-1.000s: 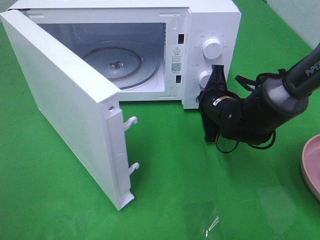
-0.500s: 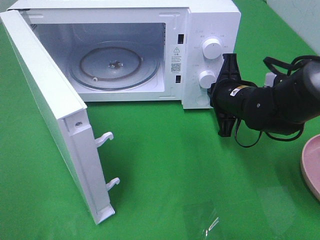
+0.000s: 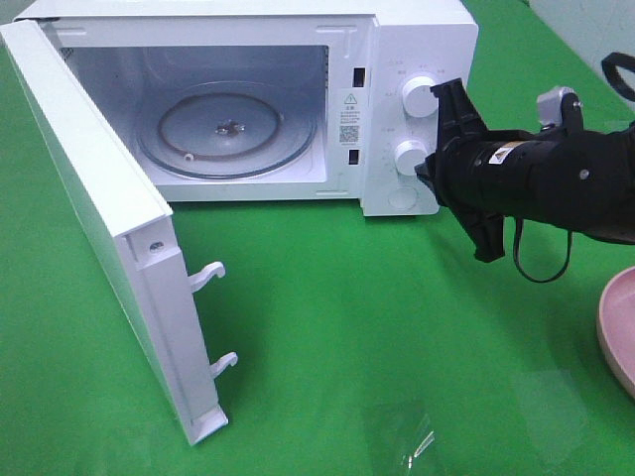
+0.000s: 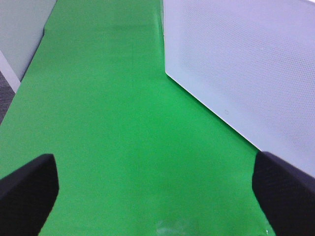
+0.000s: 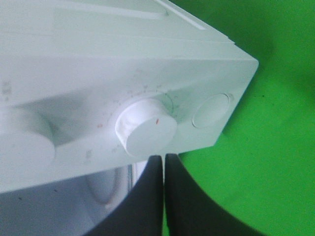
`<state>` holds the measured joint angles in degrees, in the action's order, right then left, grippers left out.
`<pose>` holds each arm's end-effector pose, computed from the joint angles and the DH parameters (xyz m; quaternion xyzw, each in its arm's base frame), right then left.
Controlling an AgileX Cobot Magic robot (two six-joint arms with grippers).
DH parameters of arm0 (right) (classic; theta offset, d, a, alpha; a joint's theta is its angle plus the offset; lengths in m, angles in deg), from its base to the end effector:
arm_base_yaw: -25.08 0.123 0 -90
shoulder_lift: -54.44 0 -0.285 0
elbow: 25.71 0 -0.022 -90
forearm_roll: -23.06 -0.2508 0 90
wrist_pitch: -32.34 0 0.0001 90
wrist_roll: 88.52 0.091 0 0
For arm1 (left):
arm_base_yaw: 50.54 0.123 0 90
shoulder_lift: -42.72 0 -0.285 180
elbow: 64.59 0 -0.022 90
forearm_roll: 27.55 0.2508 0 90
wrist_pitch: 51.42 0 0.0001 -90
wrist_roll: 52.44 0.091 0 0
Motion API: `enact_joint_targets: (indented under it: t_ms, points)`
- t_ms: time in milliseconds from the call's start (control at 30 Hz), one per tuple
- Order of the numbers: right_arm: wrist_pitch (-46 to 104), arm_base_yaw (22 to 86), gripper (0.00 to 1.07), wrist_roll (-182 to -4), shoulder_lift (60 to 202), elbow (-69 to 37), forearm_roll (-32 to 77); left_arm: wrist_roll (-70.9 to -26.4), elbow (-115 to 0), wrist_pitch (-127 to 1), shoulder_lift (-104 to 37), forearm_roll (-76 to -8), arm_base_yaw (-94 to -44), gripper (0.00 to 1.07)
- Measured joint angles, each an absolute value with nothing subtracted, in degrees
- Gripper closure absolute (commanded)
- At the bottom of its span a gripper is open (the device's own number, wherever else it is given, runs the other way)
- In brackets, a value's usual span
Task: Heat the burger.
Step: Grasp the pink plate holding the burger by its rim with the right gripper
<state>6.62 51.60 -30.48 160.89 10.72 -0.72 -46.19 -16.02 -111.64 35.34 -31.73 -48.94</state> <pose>0.3005 0.1322 0.1660 0.4241 0.7480 0.3583 0.3637 -0.0055 -0.0059 0.2782 0.0358 0.8475 -0.0002 0.5296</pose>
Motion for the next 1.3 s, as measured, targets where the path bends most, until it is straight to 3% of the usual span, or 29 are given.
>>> enact_joint_targets:
  t_ms: [800, 1300]
  points:
    - [37.67, 51.38, 0.97, -71.84, 152.87, 10.6, 0.83, -46.19, -16.02, -111.64, 35.34, -31.73, -48.94, 0.07]
    - [74.51, 50.69, 0.92, -75.34, 150.69, -1.2, 23.63, -46.19, -16.02, -111.64, 35.34, -31.73, -48.94, 0.07]
